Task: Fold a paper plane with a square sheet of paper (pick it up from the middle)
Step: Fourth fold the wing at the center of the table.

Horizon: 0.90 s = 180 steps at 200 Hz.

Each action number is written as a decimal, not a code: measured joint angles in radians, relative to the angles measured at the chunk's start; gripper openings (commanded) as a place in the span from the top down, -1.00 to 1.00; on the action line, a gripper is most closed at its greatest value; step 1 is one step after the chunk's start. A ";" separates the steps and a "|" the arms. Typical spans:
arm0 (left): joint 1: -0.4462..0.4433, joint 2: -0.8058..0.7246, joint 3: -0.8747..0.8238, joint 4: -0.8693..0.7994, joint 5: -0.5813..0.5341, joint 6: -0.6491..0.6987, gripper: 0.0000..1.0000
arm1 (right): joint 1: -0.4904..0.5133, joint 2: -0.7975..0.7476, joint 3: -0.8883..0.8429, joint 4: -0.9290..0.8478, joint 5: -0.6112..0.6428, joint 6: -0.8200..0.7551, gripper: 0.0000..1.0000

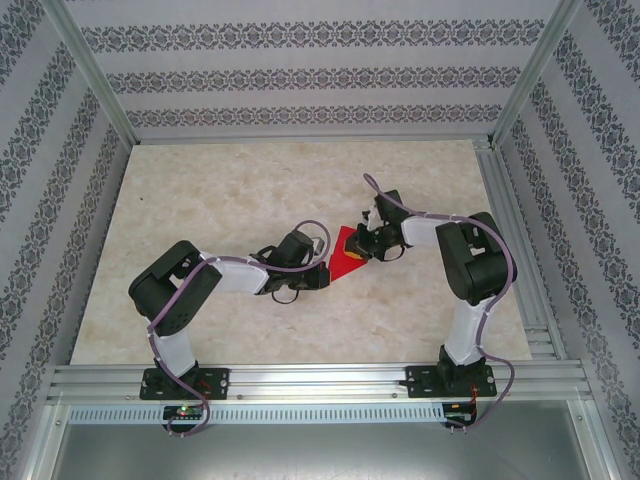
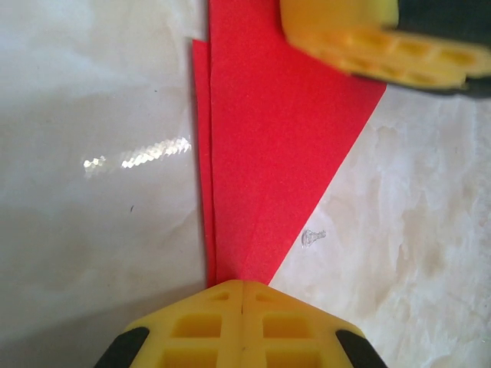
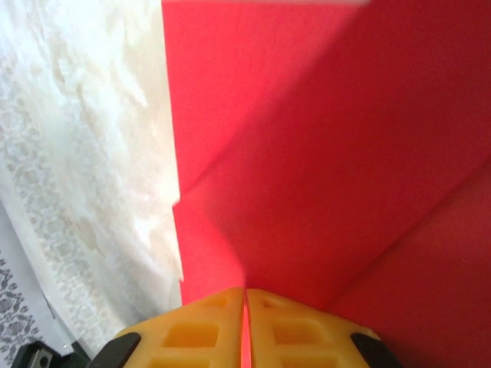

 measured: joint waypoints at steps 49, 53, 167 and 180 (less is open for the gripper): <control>0.000 0.000 0.000 -0.002 0.006 0.003 0.97 | -0.051 0.035 0.100 -0.011 0.097 -0.027 0.70; 0.000 0.000 0.000 -0.003 0.007 0.003 0.97 | -0.056 0.035 0.108 -0.013 0.107 -0.028 0.69; 0.003 -0.132 0.032 -0.082 -0.034 0.010 0.26 | -0.075 -0.396 -0.164 0.074 0.170 0.033 -0.03; 0.005 -0.145 0.032 -0.072 -0.054 0.010 0.22 | -0.055 -0.392 -0.208 0.094 0.164 0.062 -0.05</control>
